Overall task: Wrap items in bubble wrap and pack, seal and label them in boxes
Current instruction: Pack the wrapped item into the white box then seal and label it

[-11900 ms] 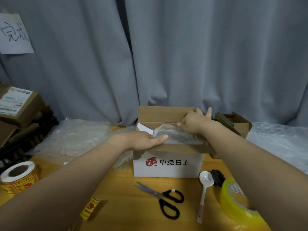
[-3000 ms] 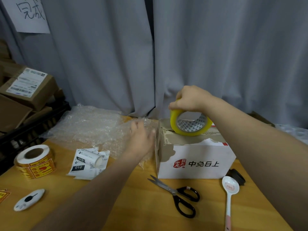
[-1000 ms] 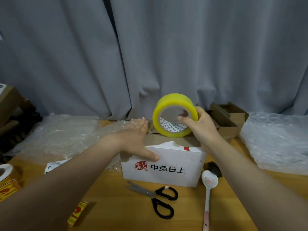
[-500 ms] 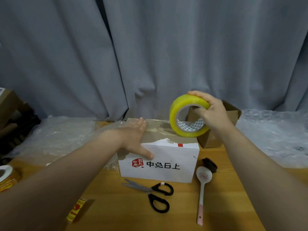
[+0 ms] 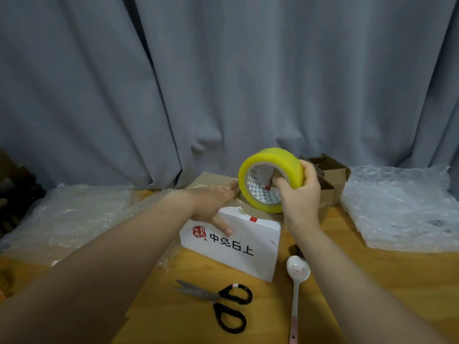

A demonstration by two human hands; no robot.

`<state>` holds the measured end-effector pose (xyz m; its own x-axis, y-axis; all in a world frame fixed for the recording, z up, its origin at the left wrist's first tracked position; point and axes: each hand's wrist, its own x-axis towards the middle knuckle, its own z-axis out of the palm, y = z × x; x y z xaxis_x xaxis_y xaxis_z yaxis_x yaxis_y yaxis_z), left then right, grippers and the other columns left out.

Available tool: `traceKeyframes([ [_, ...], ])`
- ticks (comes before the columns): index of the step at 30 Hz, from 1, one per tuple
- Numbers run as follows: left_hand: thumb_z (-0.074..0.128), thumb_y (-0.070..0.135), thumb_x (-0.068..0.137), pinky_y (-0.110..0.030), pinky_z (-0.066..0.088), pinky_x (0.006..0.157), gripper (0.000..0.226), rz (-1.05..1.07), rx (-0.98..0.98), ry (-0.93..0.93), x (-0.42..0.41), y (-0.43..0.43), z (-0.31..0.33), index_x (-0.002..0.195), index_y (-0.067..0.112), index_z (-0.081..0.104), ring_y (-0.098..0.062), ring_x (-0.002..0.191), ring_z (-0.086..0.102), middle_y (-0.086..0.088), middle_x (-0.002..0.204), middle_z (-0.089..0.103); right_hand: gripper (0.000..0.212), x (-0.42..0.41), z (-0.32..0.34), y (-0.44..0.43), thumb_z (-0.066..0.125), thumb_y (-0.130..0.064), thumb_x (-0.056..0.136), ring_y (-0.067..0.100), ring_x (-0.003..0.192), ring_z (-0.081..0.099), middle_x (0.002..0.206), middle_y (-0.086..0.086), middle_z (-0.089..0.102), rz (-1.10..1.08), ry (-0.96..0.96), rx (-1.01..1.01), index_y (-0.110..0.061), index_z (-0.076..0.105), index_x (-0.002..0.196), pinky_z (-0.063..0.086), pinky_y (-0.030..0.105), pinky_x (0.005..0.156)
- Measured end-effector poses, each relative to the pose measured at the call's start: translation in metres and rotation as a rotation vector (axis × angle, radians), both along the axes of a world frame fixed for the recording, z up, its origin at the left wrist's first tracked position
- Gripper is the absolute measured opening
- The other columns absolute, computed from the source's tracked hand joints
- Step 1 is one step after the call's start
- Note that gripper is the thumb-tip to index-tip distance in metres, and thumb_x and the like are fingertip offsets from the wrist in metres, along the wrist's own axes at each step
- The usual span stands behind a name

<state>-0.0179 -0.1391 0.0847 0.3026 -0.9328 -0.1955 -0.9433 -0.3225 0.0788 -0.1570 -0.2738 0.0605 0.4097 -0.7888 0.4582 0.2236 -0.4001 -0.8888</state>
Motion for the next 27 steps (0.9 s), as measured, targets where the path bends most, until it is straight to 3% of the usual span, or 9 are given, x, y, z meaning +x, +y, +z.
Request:
traceKeyframes([
  [3,0.076,0.059,0.065,-0.039,0.020,0.117,0.122,0.004,-0.029,0.010,-0.003,-0.005,-0.001,0.151,0.027,-0.003,-0.015,0.144,0.015,0.011,0.159,0.001,0.037,0.002,-0.003,0.007,0.068,-0.011,0.079,0.012,0.086,0.060,0.089,-0.012,0.060,-0.067,-0.008,-0.004,-0.025,0.054,0.110,0.053,0.040,0.083],
  [7,0.081,0.057,0.059,-0.036,0.023,0.116,0.123,0.028,-0.161,0.073,-0.012,-0.006,-0.011,0.150,0.029,0.004,-0.013,0.142,0.019,0.012,0.157,0.009,0.037,0.003,0.003,0.008,0.068,-0.010,0.079,0.012,0.084,0.060,0.090,-0.008,0.061,-0.059,0.014,-0.009,-0.023,0.055,0.112,0.053,0.039,0.084],
  [12,0.079,0.058,0.061,-0.034,0.013,0.119,0.128,0.070,-0.095,0.049,-0.005,-0.005,-0.012,0.151,0.024,-0.005,-0.014,0.146,0.005,0.007,0.159,-0.005,0.053,-0.026,0.059,-0.041,0.070,-0.008,0.072,0.013,0.074,0.062,0.086,-0.005,0.067,0.016,0.335,-0.238,-0.028,0.062,0.121,0.052,0.028,0.078],
  [16,0.077,0.056,0.065,-0.032,0.008,0.118,0.126,0.089,-0.050,0.054,-0.007,-0.005,-0.009,0.151,0.022,-0.008,-0.012,0.146,-0.001,0.007,0.158,-0.012,0.056,-0.062,0.061,-0.061,0.070,-0.009,0.071,0.023,0.086,0.069,0.091,0.005,0.075,0.039,0.569,-0.328,-0.036,0.064,0.120,0.056,0.036,0.083],
  [19,0.076,0.057,0.065,-0.035,0.008,0.119,0.125,0.100,-0.010,0.031,-0.009,-0.008,-0.007,0.150,0.023,-0.009,-0.014,0.146,-0.004,0.005,0.158,-0.014,0.051,-0.069,0.038,-0.056,0.068,-0.001,0.074,0.030,0.087,0.067,0.099,0.009,0.073,0.067,0.427,-0.190,-0.026,0.067,0.118,0.056,0.041,0.084],
  [24,0.076,0.055,0.068,-0.034,0.004,0.117,0.122,0.063,-0.019,0.039,-0.034,-0.019,-0.007,0.151,0.023,-0.008,-0.015,0.146,-0.007,0.006,0.158,-0.012,0.048,-0.071,0.021,-0.053,0.067,0.003,0.076,0.002,0.076,0.065,0.093,-0.007,0.070,0.057,0.299,-0.098,-0.022,0.068,0.117,0.056,0.023,0.077],
  [27,0.071,0.059,0.070,-0.032,0.002,0.116,0.116,0.015,-0.084,0.018,-0.051,-0.027,-0.013,0.152,0.022,-0.003,-0.015,0.146,-0.006,0.004,0.159,-0.006,0.049,-0.070,0.022,-0.053,0.071,-0.004,0.074,0.006,0.083,0.066,0.102,-0.005,0.070,0.060,0.338,-0.144,-0.027,0.067,0.117,0.056,0.028,0.080],
])
